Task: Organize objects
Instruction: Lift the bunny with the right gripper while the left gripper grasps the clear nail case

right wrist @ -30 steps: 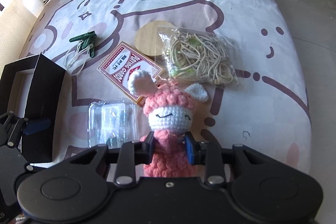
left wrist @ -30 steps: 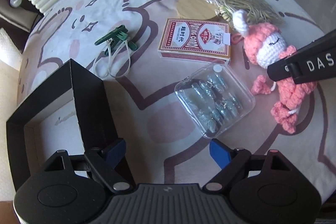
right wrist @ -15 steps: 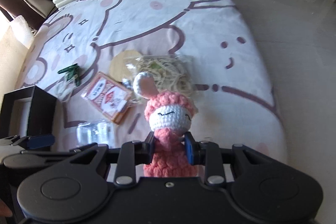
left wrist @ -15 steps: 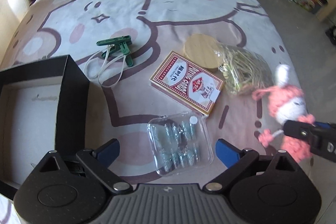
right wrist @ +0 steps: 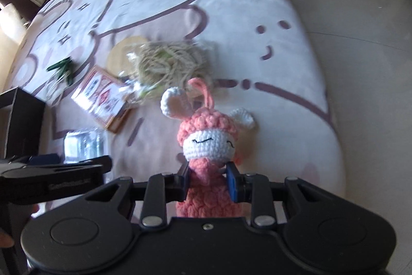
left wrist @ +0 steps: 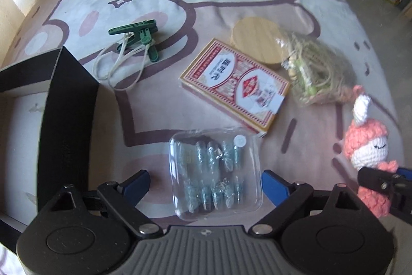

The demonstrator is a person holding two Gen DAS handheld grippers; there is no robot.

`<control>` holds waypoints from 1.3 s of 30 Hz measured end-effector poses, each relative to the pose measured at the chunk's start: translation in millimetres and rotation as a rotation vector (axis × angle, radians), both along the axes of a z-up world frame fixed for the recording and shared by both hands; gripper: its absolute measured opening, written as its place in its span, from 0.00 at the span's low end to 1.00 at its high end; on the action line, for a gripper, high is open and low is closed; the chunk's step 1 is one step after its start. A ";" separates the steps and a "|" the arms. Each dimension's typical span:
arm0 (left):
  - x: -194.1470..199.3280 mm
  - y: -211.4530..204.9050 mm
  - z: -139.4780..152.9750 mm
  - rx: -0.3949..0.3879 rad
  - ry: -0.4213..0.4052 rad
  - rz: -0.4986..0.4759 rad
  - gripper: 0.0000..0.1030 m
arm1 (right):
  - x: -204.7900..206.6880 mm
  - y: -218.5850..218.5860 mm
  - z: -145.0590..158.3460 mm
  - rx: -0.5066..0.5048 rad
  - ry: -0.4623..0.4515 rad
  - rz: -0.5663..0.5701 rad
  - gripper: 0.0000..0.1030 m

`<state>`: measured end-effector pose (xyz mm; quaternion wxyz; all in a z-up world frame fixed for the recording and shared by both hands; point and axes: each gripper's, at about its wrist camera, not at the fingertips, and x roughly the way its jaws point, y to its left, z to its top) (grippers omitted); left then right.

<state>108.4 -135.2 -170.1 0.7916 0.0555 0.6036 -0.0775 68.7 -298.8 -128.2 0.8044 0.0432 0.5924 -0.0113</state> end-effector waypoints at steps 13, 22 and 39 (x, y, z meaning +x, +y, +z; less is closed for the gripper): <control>3.2 14.6 0.4 0.019 0.013 -0.012 0.81 | 5.4 10.8 -5.9 0.082 0.035 0.022 0.37; 9.5 16.6 -0.7 -0.010 0.022 0.011 0.79 | 12.2 15.6 -24.2 0.066 0.090 0.037 0.36; 1.9 14.0 31.9 -0.067 -0.049 -0.050 0.72 | 2.6 6.2 7.4 0.045 -0.003 -0.020 0.29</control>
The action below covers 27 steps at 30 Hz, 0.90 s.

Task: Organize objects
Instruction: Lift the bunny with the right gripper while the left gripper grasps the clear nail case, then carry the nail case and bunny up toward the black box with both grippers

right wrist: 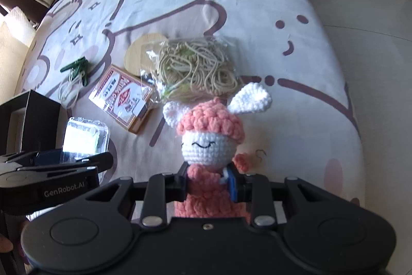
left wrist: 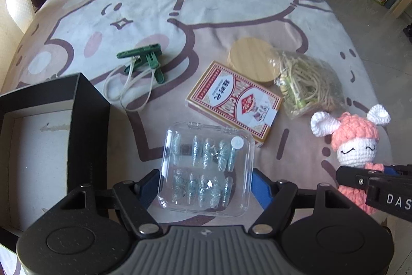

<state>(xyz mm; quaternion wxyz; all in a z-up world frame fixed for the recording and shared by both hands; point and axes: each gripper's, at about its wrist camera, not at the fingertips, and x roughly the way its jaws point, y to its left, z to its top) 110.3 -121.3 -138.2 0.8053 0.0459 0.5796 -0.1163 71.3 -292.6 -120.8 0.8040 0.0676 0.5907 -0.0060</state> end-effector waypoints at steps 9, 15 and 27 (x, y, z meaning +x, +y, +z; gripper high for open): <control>-18.8 3.6 39.0 -0.004 -0.107 -0.034 0.72 | -17.5 3.2 38.2 -0.009 -0.114 -0.048 0.29; -32.2 12.4 63.3 -0.025 -0.160 -0.047 0.72 | -30.4 12.6 67.3 -0.007 -0.200 -0.056 0.29; -53.5 34.1 109.9 -0.084 -0.277 -0.026 0.72 | -55.3 22.2 106.6 -0.014 -0.326 -0.083 0.29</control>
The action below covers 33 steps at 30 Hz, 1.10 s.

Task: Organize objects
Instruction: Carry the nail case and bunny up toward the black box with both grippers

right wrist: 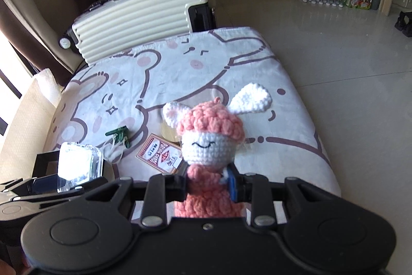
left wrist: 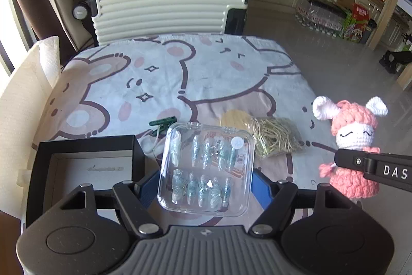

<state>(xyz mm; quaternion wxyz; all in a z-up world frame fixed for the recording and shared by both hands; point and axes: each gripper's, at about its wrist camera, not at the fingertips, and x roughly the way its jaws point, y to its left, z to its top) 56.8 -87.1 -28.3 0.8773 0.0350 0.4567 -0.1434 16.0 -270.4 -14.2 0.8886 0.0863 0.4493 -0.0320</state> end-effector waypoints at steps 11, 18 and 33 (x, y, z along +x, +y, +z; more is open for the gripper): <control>-15.3 10.9 18.2 -0.026 -0.058 0.011 0.72 | -17.6 3.4 16.0 0.006 -0.067 -0.034 0.29; -20.4 10.8 22.0 -0.034 -0.070 0.009 0.73 | -18.7 4.5 15.0 -0.030 -0.063 -0.035 0.29; -8.6 44.9 18.2 -0.041 -0.046 0.079 0.73 | -9.6 25.3 11.9 -0.045 -0.044 0.001 0.29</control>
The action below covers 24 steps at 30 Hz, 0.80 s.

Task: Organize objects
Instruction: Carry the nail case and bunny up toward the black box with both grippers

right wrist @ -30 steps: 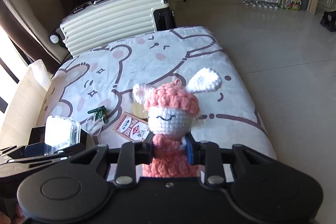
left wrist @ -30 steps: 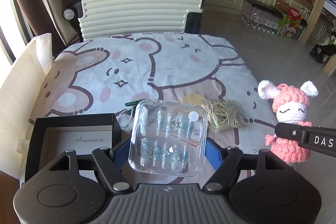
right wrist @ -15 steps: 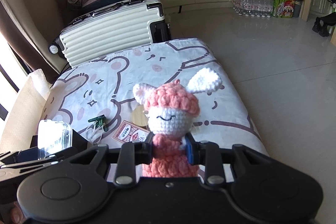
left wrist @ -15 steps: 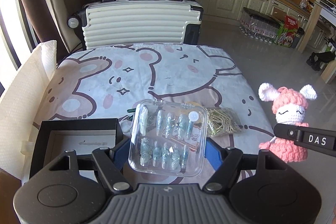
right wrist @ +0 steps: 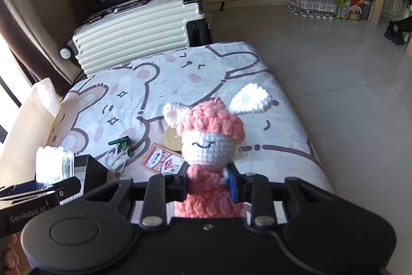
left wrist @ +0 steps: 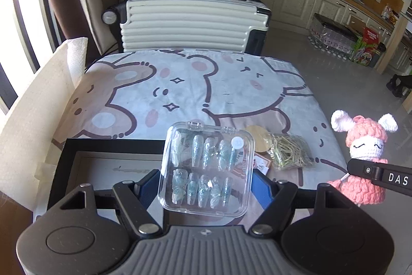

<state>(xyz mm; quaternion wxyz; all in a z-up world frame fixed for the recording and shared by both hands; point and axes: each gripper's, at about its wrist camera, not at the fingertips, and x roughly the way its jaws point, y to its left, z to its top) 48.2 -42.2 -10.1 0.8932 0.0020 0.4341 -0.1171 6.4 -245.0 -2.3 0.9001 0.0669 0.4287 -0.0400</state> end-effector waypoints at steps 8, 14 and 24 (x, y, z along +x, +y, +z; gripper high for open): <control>6.0 36.0 1.6 -0.005 0.008 0.067 0.73 | 7.9 36.3 2.8 -0.001 -0.002 0.076 0.29; 7.3 57.6 5.0 -0.006 0.008 0.103 0.73 | 11.8 62.1 5.9 0.012 -0.006 0.125 0.29; 9.7 89.2 6.4 0.026 -0.001 0.148 0.73 | 18.7 98.6 8.7 0.040 -0.008 0.197 0.29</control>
